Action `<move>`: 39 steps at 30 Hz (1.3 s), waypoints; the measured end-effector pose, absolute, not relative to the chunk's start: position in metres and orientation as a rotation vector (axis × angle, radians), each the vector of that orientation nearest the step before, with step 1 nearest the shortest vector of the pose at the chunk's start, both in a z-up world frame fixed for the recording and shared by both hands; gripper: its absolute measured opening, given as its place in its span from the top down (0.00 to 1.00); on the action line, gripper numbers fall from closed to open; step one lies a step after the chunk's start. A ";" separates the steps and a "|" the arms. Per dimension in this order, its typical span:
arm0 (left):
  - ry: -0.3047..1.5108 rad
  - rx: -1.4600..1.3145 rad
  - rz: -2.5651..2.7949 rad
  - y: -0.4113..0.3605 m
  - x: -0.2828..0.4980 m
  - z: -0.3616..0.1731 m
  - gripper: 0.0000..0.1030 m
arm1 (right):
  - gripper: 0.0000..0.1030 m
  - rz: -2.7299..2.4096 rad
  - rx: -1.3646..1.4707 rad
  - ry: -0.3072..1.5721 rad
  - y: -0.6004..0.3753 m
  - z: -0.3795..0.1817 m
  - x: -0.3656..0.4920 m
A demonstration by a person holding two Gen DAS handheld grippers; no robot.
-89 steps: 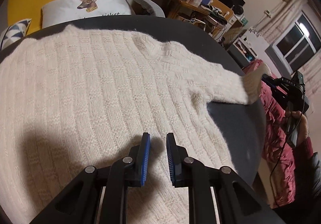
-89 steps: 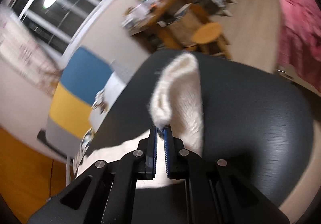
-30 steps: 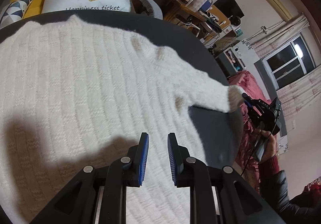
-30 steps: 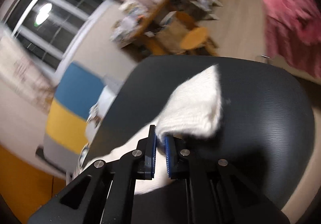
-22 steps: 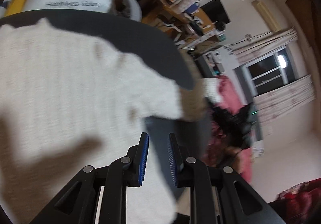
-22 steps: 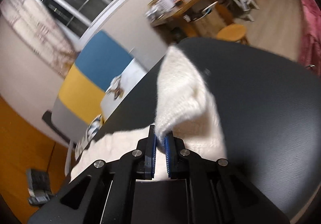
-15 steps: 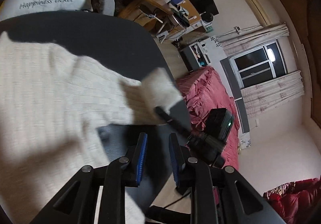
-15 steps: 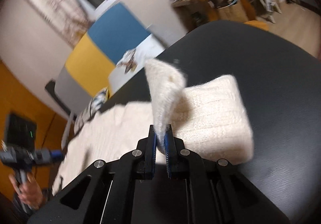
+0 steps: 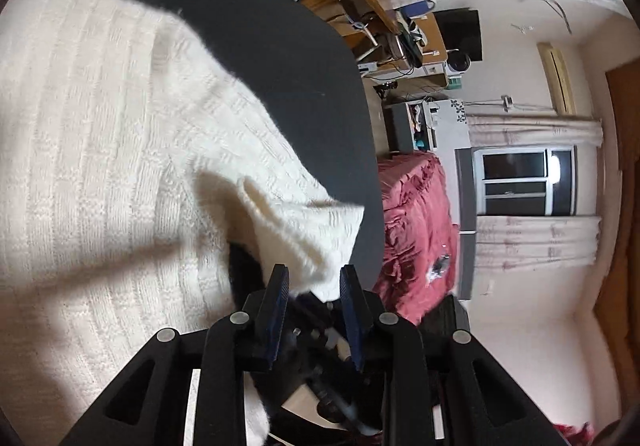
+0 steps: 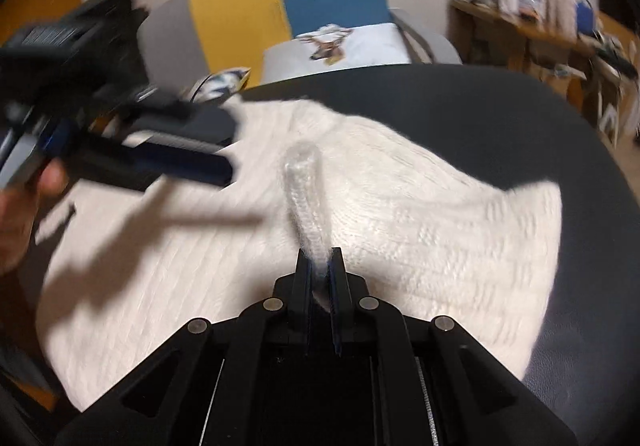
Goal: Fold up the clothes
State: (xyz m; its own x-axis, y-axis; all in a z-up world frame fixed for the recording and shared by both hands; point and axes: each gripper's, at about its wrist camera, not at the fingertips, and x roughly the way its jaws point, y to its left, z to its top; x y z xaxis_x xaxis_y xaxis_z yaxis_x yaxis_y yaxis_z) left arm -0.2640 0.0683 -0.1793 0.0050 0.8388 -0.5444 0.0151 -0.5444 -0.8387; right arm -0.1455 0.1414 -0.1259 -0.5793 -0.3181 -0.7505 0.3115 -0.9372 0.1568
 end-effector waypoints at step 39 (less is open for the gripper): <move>-0.546 -1.044 2.093 0.059 -0.283 -0.001 0.95 | 0.00 -1.847 0.682 -1.959 0.269 -0.199 -0.080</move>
State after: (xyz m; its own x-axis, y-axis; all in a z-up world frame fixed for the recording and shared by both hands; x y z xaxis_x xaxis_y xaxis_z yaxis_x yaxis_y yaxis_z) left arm -0.2833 0.0587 -0.0009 -0.4100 0.7594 -0.5052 -0.4157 -0.6486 -0.6376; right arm -0.0795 0.2689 -0.1994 -0.8178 -0.5719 -0.0648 -0.0981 0.0275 0.9948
